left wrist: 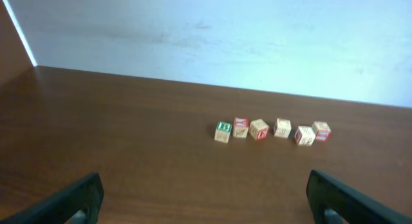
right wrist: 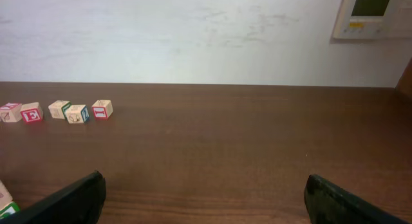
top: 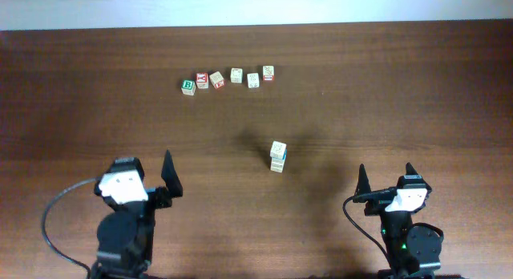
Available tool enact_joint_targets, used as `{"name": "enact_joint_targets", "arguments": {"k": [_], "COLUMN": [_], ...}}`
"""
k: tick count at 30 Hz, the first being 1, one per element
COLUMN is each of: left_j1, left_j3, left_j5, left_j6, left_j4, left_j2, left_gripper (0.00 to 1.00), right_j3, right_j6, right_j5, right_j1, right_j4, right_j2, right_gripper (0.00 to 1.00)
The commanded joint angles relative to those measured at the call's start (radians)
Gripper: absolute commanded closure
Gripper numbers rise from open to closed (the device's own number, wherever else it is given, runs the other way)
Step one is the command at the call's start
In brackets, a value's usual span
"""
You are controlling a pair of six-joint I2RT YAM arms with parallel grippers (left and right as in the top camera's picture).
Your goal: Rotate 4 blocks
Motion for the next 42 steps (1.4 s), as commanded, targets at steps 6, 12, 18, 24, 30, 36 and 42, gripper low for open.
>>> {"name": "enact_joint_targets", "arguments": {"k": [6,12,18,24,30,36,42], "left_j1": [0.024,0.040,0.040,0.040,0.040,0.040,0.040], "left_j3": [-0.320,-0.359,-0.359,-0.359,-0.359,-0.359,-0.359], "left_j5": [0.065,0.076,0.083,0.090,0.090,0.090,0.090], "left_j6": [0.086,0.086,0.086,0.085,0.085,0.085,0.085], "left_j4": [0.135,0.134,0.133,0.133,0.133,0.133,0.133], "left_j2": [-0.315,-0.339,-0.339,-0.338,-0.338,-0.338,-0.338], "left_gripper": [0.01,0.01,0.01,0.01,0.01,0.01,0.01], "right_j3": [-0.009,-0.009,-0.009,-0.009,-0.009,-0.009,-0.009], "right_j6": [0.001,0.001,0.001,0.001,0.001,0.001,0.001], "right_j5": [0.012,0.012,0.012,0.012,0.012,0.012,0.012], "right_j1": [-0.007,-0.007,-0.007,-0.007,-0.007,-0.007,-0.007], "right_j4": [-0.001,-0.001,-0.001,-0.001,-0.001,-0.001,-0.001], "right_j2": [-0.007,-0.007,-0.007,-0.006,-0.006,-0.006,-0.006], "right_gripper": [0.02,0.02,0.02,0.02,0.02,0.02,0.02]}}
